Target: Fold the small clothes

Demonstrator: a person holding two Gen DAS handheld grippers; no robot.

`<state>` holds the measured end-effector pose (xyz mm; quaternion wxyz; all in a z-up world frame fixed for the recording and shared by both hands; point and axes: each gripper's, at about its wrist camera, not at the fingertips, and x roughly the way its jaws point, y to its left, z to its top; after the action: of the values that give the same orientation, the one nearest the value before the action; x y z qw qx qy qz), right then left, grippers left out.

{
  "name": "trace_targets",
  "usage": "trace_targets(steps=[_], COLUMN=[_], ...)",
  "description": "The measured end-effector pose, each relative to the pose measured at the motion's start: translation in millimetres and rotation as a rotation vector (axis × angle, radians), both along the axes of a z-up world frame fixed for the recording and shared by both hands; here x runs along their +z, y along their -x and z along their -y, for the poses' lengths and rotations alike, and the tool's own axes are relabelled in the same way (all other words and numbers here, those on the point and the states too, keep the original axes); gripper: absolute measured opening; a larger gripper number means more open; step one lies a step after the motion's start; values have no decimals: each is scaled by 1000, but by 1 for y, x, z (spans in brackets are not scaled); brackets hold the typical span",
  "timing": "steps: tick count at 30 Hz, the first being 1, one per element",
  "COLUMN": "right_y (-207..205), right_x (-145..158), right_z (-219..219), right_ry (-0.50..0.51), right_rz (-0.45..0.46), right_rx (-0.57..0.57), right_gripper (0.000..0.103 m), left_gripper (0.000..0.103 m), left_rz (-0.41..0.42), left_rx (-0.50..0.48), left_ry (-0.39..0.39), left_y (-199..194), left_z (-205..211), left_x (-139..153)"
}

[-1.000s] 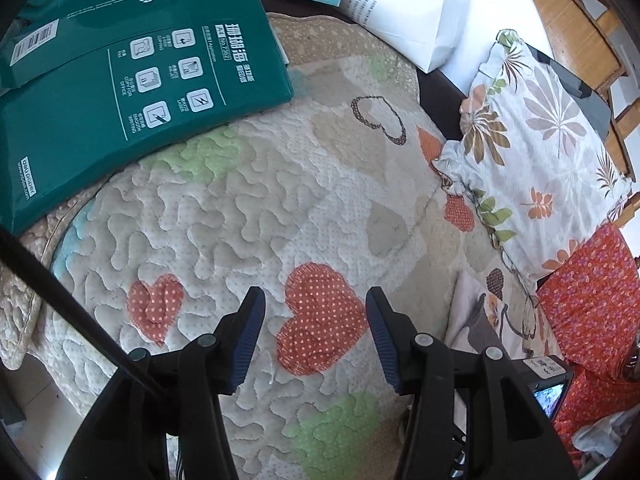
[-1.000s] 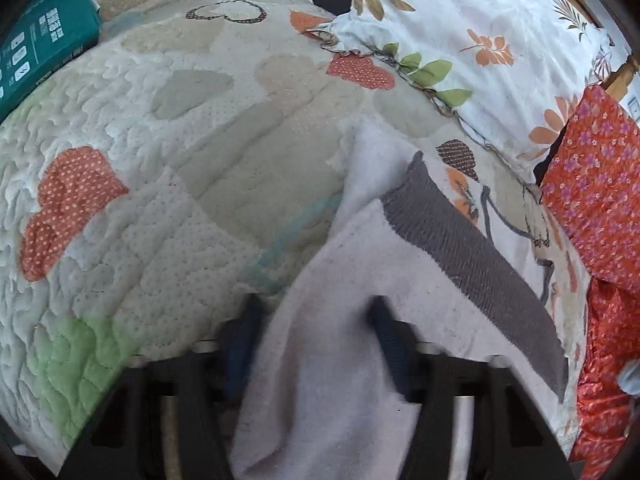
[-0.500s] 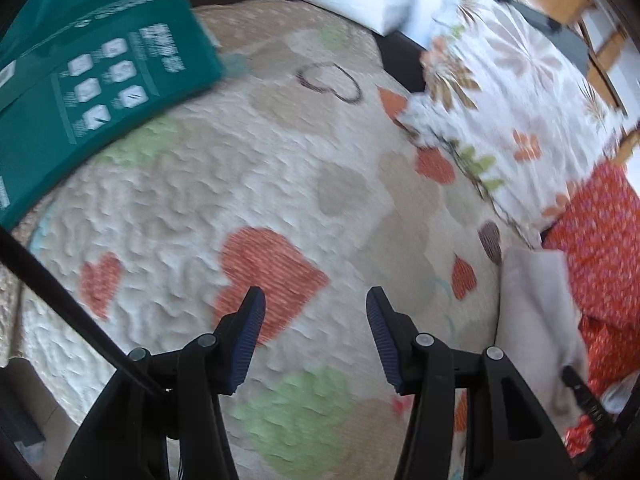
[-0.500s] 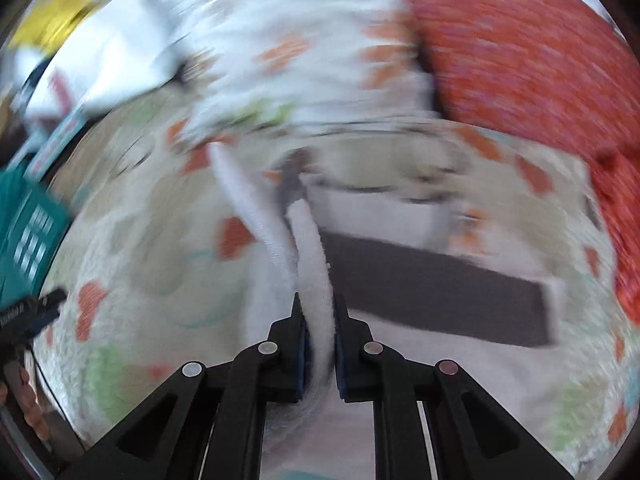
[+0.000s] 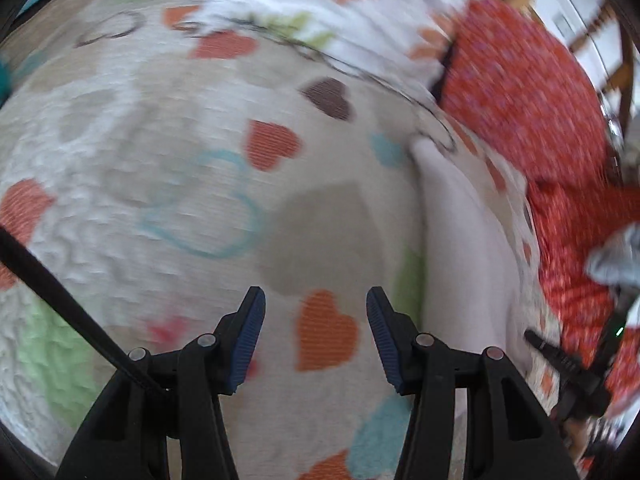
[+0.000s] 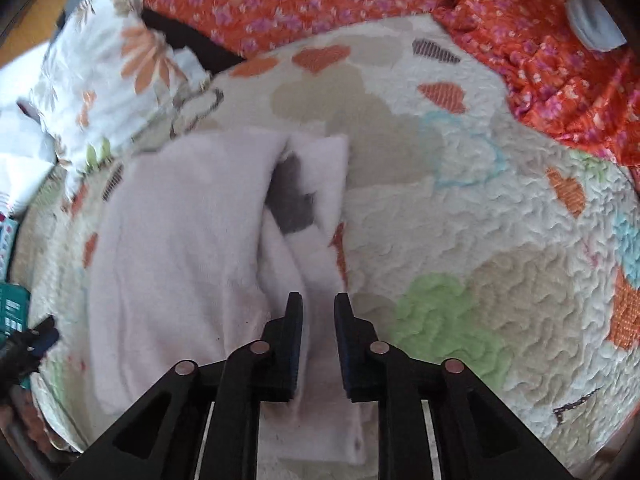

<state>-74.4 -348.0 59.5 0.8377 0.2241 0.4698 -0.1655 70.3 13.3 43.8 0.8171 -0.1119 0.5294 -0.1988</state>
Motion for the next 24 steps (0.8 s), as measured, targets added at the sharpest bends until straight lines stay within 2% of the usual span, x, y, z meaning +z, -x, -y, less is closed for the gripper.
trace_targets(steps=[6,8,11,13,16,18,21,24], right_y=[-6,-20,-43,-48,-37,-20,-6,-3], right_x=[15,8,-17,-26,-11,-2,-14,-29], right_z=[-11,-18,-27,-30,-16,-1,13,11], right_ry=[-26,-18,1,-21,-77,-65,-70,-70], right_rz=[90,84,13,-1,55,76,39,11], right_rx=[82,101,140,173,153,104,51,53], right_gripper=[36,38,40,13,8,8,8,8], left_gripper=[54,55,56,56,57,58,60,62], left_rz=[-25,-34,-32,-22,-27,-42,-75,-92], left_rx=[-40,-37,-42,-50,-64,-76,-120,-168], left_ry=[19,31,31,18,17,35,70,76], left_y=[3,0,0,1,2,2,4,8], left_z=[34,39,44,48,50,53,66,81], left_x=[-3,-3,-2,-2,-4,-8,-14,-19])
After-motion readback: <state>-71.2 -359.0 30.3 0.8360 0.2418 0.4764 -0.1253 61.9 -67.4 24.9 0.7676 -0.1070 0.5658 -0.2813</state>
